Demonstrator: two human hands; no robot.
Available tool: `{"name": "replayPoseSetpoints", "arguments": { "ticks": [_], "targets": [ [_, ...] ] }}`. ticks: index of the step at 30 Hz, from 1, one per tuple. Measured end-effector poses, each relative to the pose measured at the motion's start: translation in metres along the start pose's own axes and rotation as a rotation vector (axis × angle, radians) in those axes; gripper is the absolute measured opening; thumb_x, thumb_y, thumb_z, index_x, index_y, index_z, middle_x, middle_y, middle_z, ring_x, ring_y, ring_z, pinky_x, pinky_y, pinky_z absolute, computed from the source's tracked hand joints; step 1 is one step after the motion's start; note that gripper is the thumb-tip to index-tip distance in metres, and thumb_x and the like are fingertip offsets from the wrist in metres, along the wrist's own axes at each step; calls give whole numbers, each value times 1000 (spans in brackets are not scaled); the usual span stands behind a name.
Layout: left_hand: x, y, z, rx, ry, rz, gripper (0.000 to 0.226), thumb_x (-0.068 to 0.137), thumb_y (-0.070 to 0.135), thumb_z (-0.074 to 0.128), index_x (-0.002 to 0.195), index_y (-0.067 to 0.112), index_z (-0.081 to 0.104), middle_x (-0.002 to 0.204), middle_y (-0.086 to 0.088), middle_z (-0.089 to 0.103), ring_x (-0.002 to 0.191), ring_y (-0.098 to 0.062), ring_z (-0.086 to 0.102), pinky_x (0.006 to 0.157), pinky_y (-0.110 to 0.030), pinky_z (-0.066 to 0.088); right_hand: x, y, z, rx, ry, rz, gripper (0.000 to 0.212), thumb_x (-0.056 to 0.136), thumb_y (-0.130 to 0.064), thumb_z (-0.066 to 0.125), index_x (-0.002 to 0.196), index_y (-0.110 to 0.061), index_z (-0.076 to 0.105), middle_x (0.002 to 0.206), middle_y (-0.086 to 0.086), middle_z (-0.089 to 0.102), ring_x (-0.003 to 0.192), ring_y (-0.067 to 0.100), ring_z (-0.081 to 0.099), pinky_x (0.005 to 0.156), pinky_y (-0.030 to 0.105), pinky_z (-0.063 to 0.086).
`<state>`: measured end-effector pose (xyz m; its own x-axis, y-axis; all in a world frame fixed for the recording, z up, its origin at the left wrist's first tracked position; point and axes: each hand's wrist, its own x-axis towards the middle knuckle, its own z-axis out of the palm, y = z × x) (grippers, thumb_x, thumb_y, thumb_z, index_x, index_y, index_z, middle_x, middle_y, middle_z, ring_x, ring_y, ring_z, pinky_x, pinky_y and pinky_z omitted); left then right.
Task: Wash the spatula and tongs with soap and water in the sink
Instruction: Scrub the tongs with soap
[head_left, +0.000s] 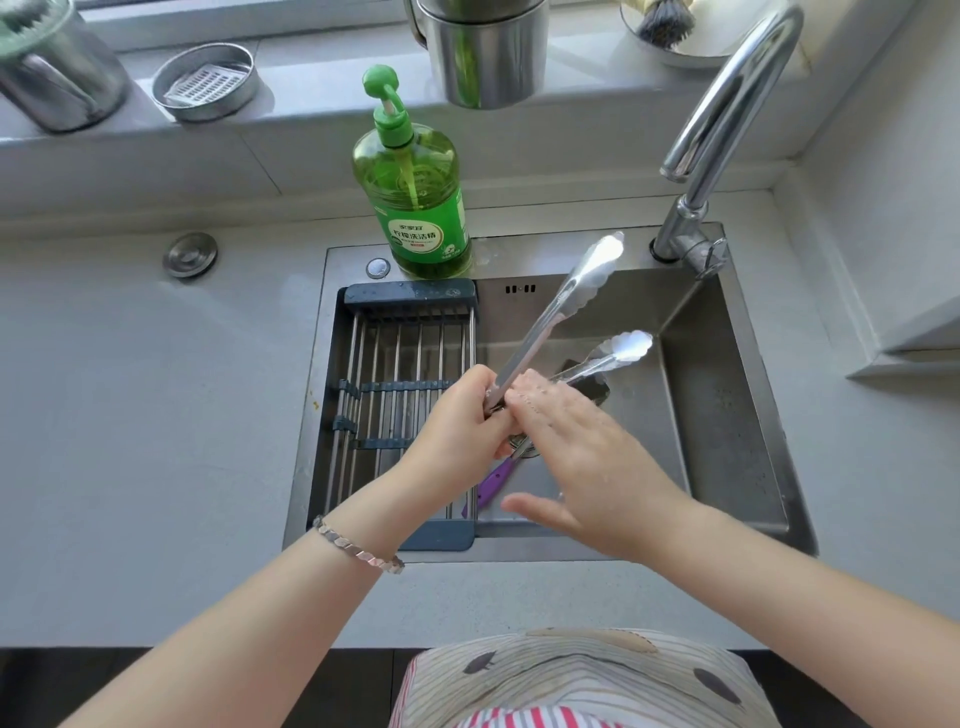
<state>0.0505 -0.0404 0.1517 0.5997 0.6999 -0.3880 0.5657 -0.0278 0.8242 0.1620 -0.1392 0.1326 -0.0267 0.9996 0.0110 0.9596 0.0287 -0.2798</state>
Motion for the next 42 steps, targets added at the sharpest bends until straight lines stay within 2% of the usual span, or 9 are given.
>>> {"name": "replayPoseSetpoints", "arguments": {
  "ticks": [6,10,14,18,23,25,30,33,42],
  "targets": [
    [-2,-5,-3,-47,-10,-50,12,91,17,59,96,10,51,73,0,58,49,-5,50,50,-15,47,-2,25,-3,3,0,153,84,93,-61,12,130,4,49,136,20,50,129,33,45,108,35,20],
    [2,-7,-1,-38,-47,-66,18,90,20,60,97,5,52,68,2,57,47,-6,50,49,-18,46,-7,10,8,9,-43,-27,78,93,-60,18,133,1,46,138,16,49,130,26,44,111,33,21],
    [7,-9,-11,-79,-124,-187,8,97,17,47,101,10,49,69,-3,58,53,-12,56,50,-21,48,-1,46,6,-19,19,13,56,96,-46,31,98,-7,71,98,6,73,104,24,65,104,37,35],
    [21,-16,-26,126,-96,-186,21,97,23,46,95,4,55,70,0,46,55,-10,40,48,-20,35,22,67,-18,277,-9,315,20,92,-17,55,94,-9,73,98,3,72,109,19,60,103,24,34],
    [46,-5,-53,4,-4,-218,17,95,24,50,96,9,59,73,5,65,52,-8,42,49,-17,35,102,64,-62,791,72,526,18,91,-15,55,86,-5,70,74,2,69,64,12,61,65,20,51],
    [58,1,-64,-31,42,-207,16,95,26,50,92,12,57,73,2,67,48,-6,41,49,-19,36,146,59,-80,1025,56,602,19,93,-13,53,92,2,64,69,6,63,48,9,51,45,14,49],
    [86,11,-85,-43,160,-214,29,96,34,45,79,15,58,61,2,61,63,-15,57,52,-20,40,245,50,-110,1368,-77,754,31,94,-29,52,81,-1,58,73,8,59,38,3,48,37,9,42],
    [96,9,-93,-90,214,-242,32,96,34,46,73,15,58,58,0,60,77,-19,64,63,-23,42,283,44,-112,1380,-188,813,39,95,-35,50,82,1,55,74,8,57,41,3,49,35,9,42],
    [102,-7,-100,-147,198,-274,31,95,31,47,70,15,58,53,3,55,70,-17,60,60,-24,42,319,34,-111,1409,-260,778,30,97,-26,48,78,-4,55,61,0,49,32,1,43,33,6,36]
  ]
}}
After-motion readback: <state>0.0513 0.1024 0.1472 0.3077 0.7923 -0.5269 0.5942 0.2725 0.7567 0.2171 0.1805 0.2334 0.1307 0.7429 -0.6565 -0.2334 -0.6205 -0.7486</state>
